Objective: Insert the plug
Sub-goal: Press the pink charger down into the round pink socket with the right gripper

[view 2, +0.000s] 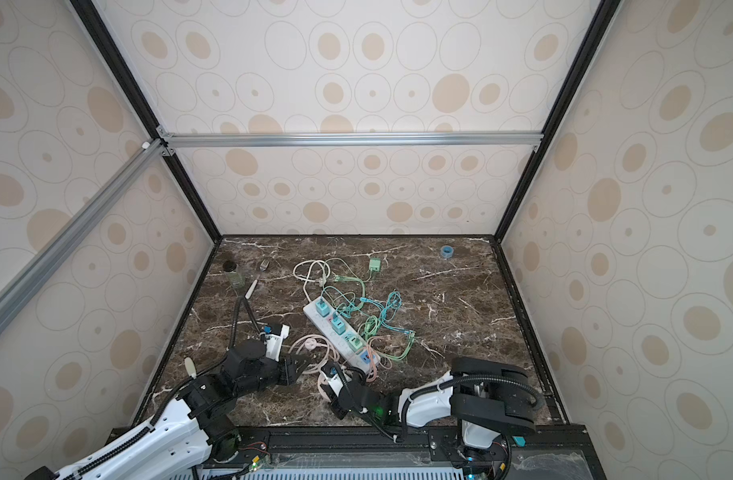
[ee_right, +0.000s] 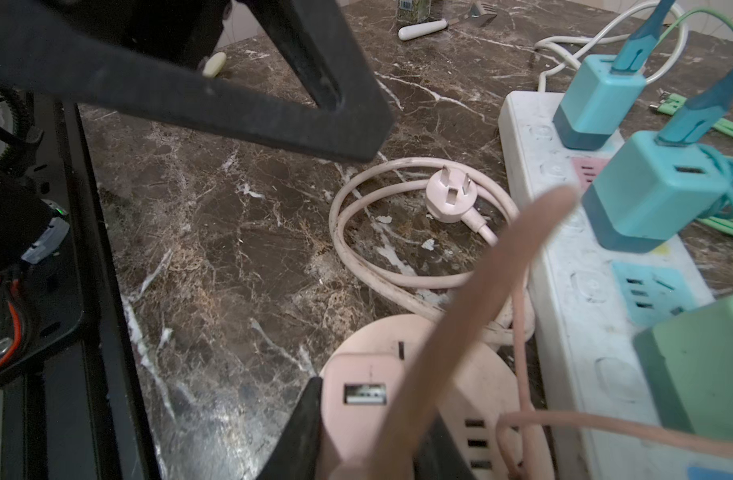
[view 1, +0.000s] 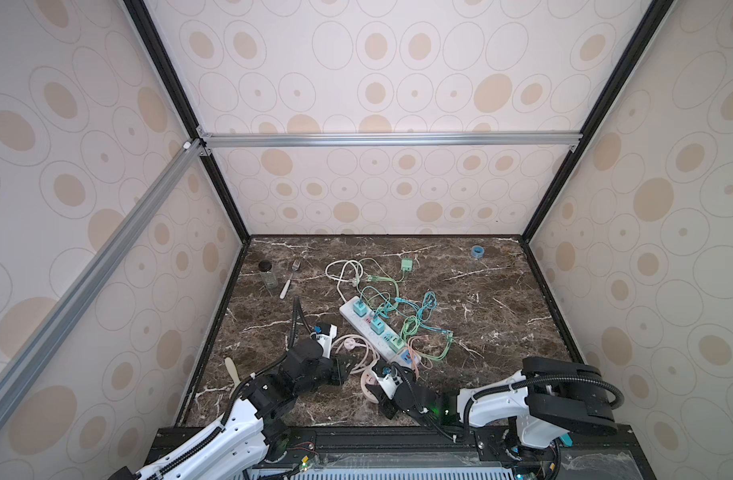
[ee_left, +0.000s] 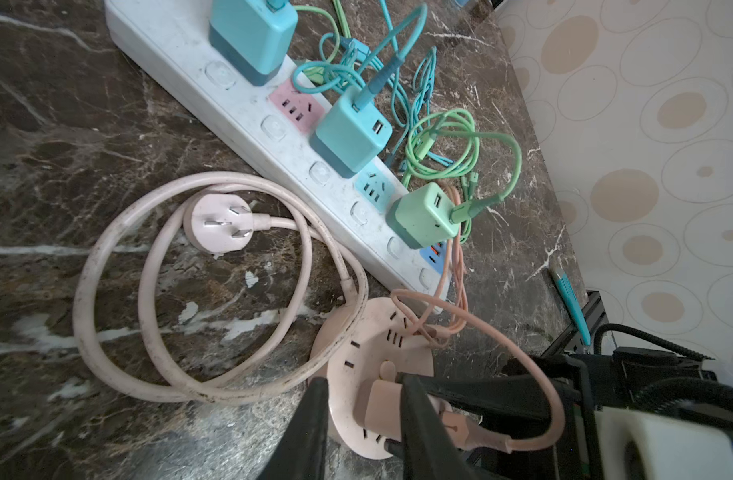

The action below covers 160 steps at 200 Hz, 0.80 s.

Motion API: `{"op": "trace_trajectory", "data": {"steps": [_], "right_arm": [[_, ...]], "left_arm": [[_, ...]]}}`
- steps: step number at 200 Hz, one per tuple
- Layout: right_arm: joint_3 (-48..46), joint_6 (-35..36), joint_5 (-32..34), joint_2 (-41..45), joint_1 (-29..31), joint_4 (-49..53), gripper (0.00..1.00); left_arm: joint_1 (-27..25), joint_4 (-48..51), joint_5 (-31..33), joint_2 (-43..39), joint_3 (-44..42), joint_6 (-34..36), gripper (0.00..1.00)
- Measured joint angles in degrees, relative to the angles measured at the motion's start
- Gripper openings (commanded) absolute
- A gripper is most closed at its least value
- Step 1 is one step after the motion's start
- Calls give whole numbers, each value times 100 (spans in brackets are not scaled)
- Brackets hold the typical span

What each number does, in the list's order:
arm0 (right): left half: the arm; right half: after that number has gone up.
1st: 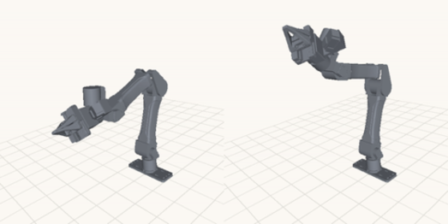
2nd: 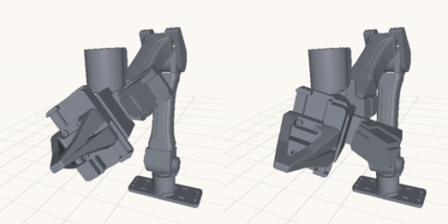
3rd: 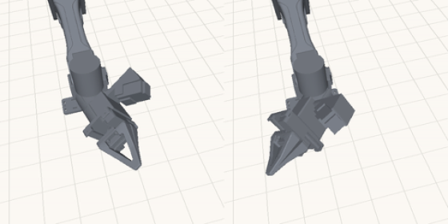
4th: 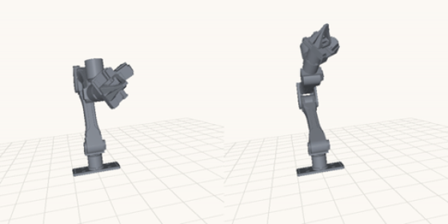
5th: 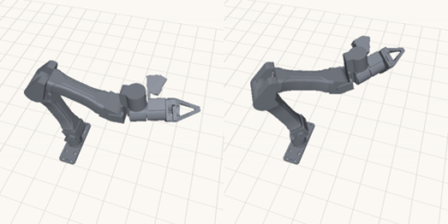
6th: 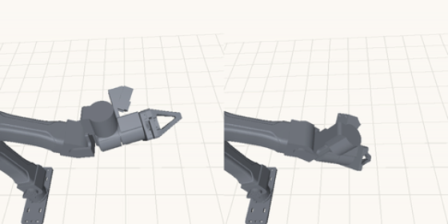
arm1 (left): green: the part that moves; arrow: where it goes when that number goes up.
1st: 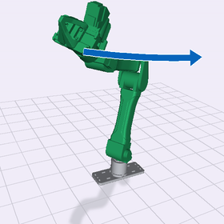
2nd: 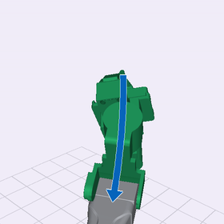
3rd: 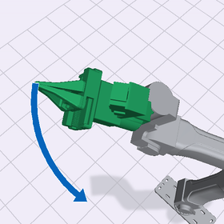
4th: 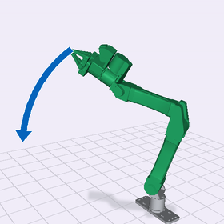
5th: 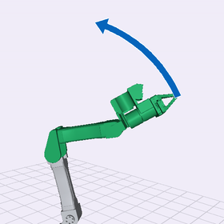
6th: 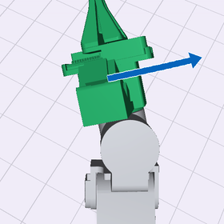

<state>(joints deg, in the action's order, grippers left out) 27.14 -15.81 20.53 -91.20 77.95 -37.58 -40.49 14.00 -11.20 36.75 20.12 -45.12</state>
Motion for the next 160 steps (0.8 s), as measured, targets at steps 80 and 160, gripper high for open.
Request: {"op": "trace_trajectory", "data": {"steps": [80,160], "right_arm": [[240,-286,-22,-24,-37,516,26],[879,-599,940,-896,323,275,24]], "left_arm": [[0,326,188,-323,129,15,32],[0,367,247,-15,177,107,32]]}}
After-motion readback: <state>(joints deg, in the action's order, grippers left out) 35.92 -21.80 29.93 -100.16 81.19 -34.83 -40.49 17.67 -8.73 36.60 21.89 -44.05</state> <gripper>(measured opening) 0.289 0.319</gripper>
